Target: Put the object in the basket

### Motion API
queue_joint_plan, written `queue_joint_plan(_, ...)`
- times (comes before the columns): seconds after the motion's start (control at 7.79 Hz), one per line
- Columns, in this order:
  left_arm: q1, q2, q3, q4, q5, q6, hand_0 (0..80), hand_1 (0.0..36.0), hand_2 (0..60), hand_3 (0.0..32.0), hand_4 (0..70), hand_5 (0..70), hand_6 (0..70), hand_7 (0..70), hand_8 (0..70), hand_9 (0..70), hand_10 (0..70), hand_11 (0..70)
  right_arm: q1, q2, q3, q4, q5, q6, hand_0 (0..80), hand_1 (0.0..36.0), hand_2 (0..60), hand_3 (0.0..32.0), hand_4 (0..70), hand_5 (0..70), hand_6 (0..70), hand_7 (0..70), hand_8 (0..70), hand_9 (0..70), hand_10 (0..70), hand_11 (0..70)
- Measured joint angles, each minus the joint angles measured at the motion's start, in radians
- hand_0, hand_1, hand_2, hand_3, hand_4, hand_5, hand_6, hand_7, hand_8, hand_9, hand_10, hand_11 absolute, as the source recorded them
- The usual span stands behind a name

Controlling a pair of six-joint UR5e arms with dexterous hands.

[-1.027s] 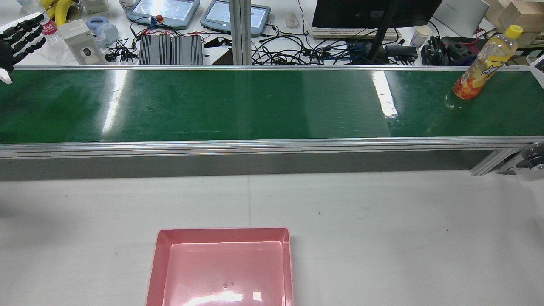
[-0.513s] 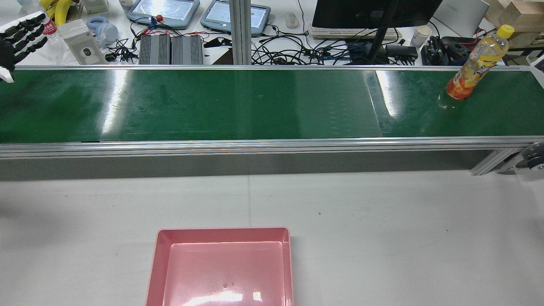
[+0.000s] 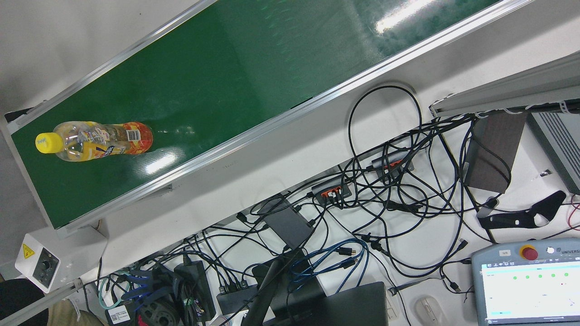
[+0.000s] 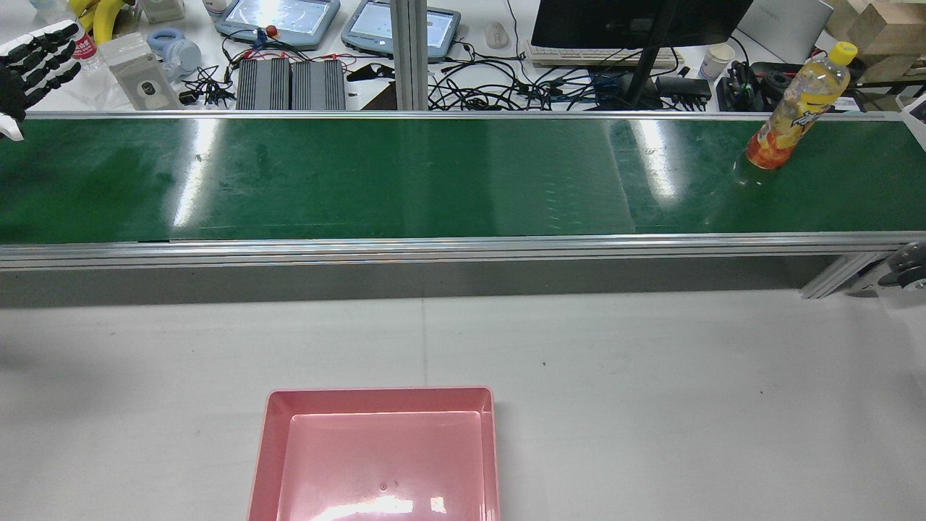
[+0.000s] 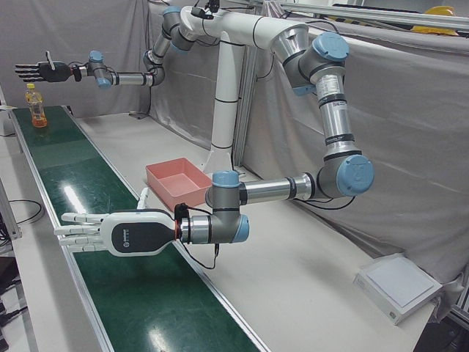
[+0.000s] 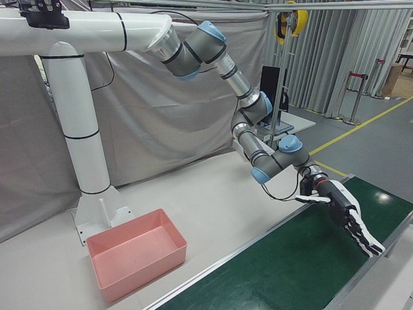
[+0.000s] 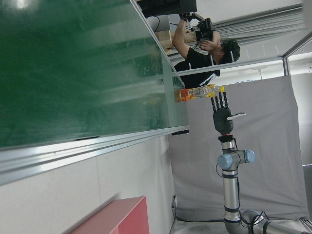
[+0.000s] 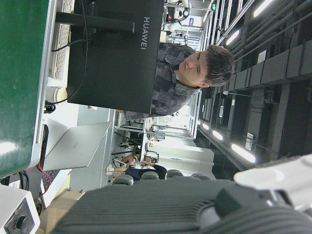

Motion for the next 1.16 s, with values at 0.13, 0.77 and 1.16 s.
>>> queue_joint_plan(0.13,0.0,0.0,0.0,0.001,0.0,0.001,55.6,2.2,0.0,0.0,10.8,7.6,0.0,0.0,0.0,0.0,2.0,4.3,0.0,0.0,0.0,0.0,0.0,0.0,0.0,0.0,0.0,0.0,0.0,0.0,0.0,0.0,0.0,0.0,0.0,0.0)
queue_joint_plan(0.77,0.008,-0.001,0.0,0.001,-0.001,0.001,55.9,2.3,0.0,0.0,10.8,7.5,0.0,0.0,0.0,0.0,2.0,4.3,0.0,0.001,0.0,-0.001,0.0,0.0,0.0,0.0,0.0,0.0,0.0,0.0,0.0,0.0,0.0,0.0,0.0,0.0)
queue_joint_plan(1.16,0.012,-0.001,0.001,0.001,-0.001,0.001,55.8,2.3,0.0,0.0,11.2,8.0,0.0,0.0,0.0,0.0,2.0,4.3,0.0,0.001,0.0,-0.001,0.0,0.0,0.0,0.0,0.0,0.0,0.0,0.0,0.0,0.0,0.0,0.0,0.0,0.0)
